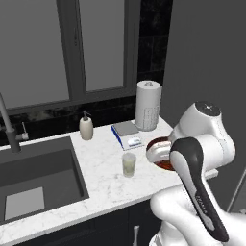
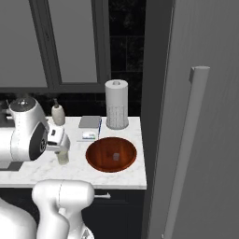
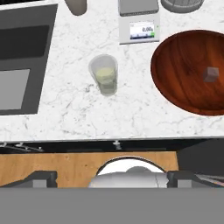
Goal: Grab a lemon wedge from the fridge and one ice cube from the ice bowl, and put them in the glass of lemonade.
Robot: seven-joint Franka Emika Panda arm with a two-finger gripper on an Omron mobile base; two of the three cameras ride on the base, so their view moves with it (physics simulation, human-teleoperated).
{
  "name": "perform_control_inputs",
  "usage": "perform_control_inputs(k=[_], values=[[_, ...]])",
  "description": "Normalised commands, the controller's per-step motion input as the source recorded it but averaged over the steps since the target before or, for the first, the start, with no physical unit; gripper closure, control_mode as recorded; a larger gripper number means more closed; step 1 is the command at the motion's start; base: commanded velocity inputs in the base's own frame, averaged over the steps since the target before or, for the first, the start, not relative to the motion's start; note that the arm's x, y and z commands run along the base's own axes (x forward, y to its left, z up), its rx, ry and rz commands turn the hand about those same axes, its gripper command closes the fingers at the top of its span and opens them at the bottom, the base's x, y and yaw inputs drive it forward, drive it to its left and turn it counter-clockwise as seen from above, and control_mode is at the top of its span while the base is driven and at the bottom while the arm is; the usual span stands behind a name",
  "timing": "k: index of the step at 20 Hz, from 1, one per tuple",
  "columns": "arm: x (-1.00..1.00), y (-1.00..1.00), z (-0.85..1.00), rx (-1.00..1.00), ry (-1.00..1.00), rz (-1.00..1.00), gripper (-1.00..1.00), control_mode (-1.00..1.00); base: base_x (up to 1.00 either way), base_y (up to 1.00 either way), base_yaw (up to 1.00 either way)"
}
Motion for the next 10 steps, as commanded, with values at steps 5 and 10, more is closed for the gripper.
perform_control_inputs(k=[5, 10], values=[[-0.15, -0.47, 0.87, 0.00, 0.00, 0.00, -1.00, -1.00, 0.00, 0.00, 0.00], [0.00, -0.18, 0.17, 0.00, 0.02, 0.00, -1.00, -1.00, 0.00, 0.00, 0.00]])
